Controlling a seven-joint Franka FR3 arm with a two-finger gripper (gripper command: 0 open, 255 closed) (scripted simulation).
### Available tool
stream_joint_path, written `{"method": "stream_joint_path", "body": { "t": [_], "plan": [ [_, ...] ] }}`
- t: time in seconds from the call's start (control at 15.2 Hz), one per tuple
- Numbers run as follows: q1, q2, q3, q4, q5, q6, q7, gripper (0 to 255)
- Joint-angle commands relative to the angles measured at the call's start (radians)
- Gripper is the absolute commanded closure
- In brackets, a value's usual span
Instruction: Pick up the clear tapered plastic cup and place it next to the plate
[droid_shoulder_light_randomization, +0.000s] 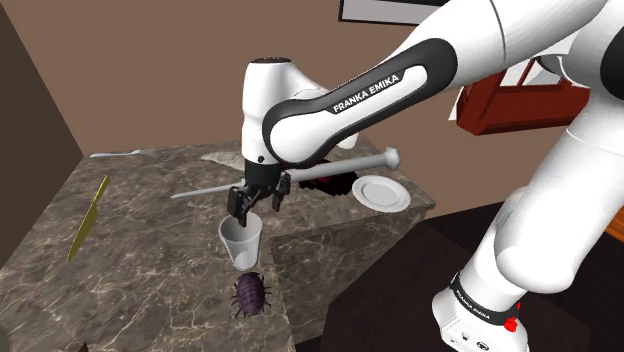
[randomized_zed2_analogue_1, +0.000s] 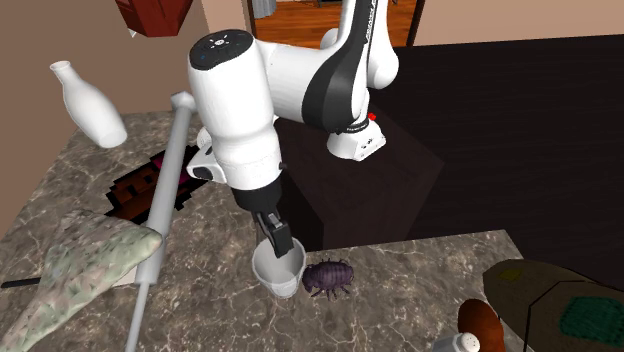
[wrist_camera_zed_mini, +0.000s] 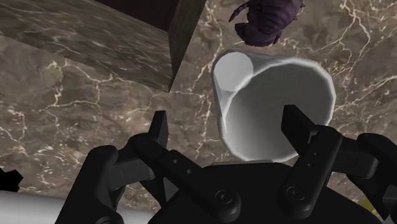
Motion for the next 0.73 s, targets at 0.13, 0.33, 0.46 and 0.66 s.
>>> {"method": "stream_joint_path", "body": {
  "t": [0.13,0.33,0.46,0.66],
  "plan": [
    [0.004,0.037,0.004,-0.02,-0.016,0.056,0.013,0],
    [0.007,0.062,0.005,-0.031,-0.028,0.09,0.022,0],
    [0.007,0.062,0.005,-0.031,-0.028,0.09,0.022,0],
    [0.007,0.062,0.005,-0.031,-0.028,0.09,0.022,0]
  ]
}}
